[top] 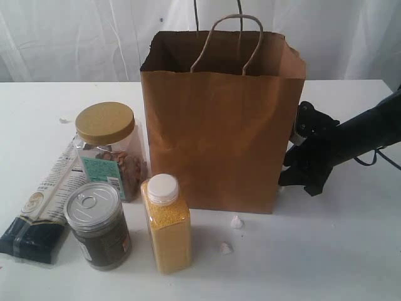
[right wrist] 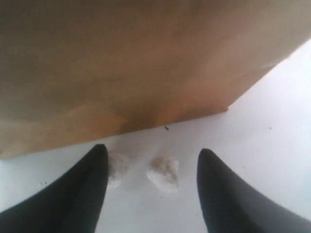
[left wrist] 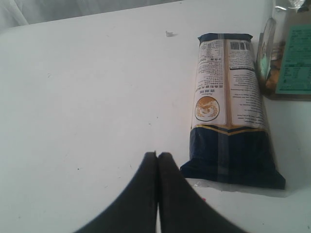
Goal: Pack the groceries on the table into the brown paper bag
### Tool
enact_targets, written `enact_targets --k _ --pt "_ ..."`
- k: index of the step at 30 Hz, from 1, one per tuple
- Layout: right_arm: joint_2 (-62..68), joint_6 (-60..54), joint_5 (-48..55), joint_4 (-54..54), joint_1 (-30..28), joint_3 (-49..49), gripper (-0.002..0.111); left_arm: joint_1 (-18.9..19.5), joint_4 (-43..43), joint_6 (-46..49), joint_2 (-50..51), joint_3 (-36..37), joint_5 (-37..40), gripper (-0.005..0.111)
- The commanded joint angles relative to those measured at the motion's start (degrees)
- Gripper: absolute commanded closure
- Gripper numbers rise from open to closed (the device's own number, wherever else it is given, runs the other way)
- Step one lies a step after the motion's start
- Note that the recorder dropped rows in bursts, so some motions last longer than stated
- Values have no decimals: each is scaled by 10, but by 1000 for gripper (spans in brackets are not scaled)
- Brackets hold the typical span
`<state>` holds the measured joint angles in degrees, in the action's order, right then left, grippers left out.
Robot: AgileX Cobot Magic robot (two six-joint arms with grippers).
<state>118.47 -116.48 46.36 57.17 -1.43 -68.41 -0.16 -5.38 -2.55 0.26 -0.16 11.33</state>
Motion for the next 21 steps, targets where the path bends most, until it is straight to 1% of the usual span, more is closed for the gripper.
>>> enact_targets --k 1,2,4,6,9,14,18,21 --pt "10 -7 -17 0 0 -1 56 1 1 -2 -3 2 -2 107" --pt "11 -7 -18 0 0 -1 57 1 1 -2 -3 2 -2 107" --pt "11 -7 -23 0 0 -1 62 1 1 -2 -3 2 -2 107" --pt "11 -3 -25 0 0 -1 72 1 1 -2 -3 2 -2 107" --pt "11 -2 -25 -2 0 -1 84 1 1 -2 -3 2 -2 107" --pt "11 14 -13 -4 0 -1 91 1 1 -2 -3 2 -2 107" --pt "8 39 -5 -5 0 -1 108 1 1 -2 -3 2 -2 107" --pt "-3 65 -2 -5 0 -1 108 1 1 -2 -3 2 -2 107"
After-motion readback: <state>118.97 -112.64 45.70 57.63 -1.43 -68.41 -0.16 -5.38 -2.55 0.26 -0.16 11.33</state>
